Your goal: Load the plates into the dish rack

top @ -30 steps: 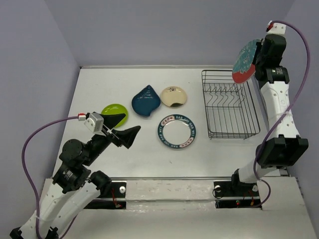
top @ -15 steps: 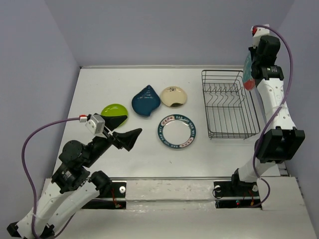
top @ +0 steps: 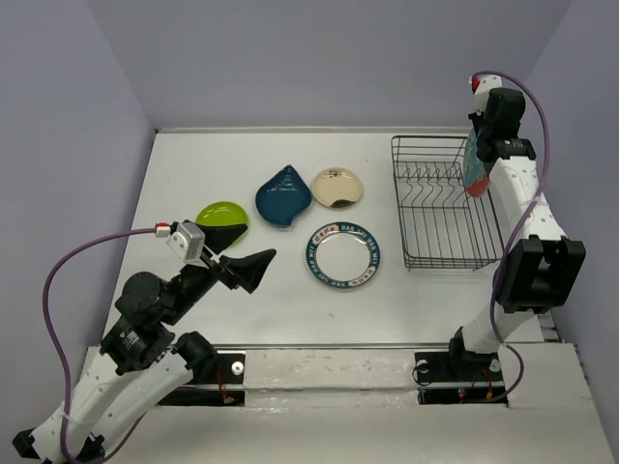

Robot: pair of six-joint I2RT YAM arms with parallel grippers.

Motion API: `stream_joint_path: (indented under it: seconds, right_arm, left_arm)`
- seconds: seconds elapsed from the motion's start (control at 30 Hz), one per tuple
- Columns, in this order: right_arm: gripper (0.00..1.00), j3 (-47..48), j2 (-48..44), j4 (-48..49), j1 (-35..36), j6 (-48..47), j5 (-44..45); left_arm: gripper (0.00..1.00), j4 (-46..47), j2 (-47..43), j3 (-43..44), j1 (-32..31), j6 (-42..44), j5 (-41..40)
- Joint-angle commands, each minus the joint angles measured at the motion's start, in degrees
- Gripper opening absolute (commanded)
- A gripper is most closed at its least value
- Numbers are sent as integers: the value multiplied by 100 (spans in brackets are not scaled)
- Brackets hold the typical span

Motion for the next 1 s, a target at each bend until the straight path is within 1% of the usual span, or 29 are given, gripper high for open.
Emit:
stream_joint_path:
  seconds: [0.0, 0.13, 0.3, 0.4, 0.43, 0.47, 0.5, 0.53, 0.6, 0.63, 0.67, 0.73, 0.8, 0.83, 0.87, 0.9, 0.97]
  right_arm:
    - [7, 16, -157, 1146, -43, -1, 92]
    - [7, -169, -96, 1146, -43, 184, -31]
    - [7, -477, 27, 1242, -43, 728, -189]
    - [8, -573, 45, 1366, -43, 1184, -312]
    - [10, -565, 54, 1383, -43, 1403, -347]
    - [12, -574, 37, 1401, -43, 1492, -373]
    - [23, -600, 28, 1418, -43, 1563, -374]
    - [41, -609, 10, 1427, -43, 1720, -269]
    - [64, -609, -8, 1427, -43, 1836, -181]
    - [73, -591, -34, 1358, -43, 1958, -15]
    - [86, -556, -51, 1305, -43, 2029, 91]
    - [93, -477, -95, 1112, -43, 2309, 398]
    - [97, -503, -322, 997, -43, 2547, 514]
    - [98, -547, -420, 866, -43, 2809, 514]
    - [99, -573, -638, 795, -43, 3012, 479]
    - [99, -617, -762, 725, -43, 3197, 401]
    - [99, -871, -1052, 566, -43, 3698, -47]
  left_arm:
    - [99, 174, 93, 226, -37, 66, -128]
    - [99, 174, 137, 217, -37, -57, -321]
    - [99, 200, 364, 121, -37, -373, -743]
    - [99, 174, 733, 155, -11, -574, -665]
    - [99, 174, 865, 173, -2, -610, -577]
    - [99, 174, 1118, 182, -2, -654, -280]
    - [99, 17, 1260, 234, 7, -750, -173]
    - [99, -37, 1540, 270, 16, -803, -41]
    - [99, -229, 1849, 410, 7, -935, 12]
    - [99, -291, 1998, 463, 16, -979, 30]
    - [99, -344, 2261, 524, 16, -997, 48]
    - [99, -397, 2517, 560, 33, -1120, 100]
    - [99, -389, 2868, 534, 34, -1321, 161]
    - [99, -267, 2992, 490, 34, -1514, 214]
    - [93, -118, 3193, 377, 34, -1629, 189]
    - [91, -73, 3300, 315, 42, -1743, 84]
    - [86, -2, 3571, 218, 51, -2120, -214]
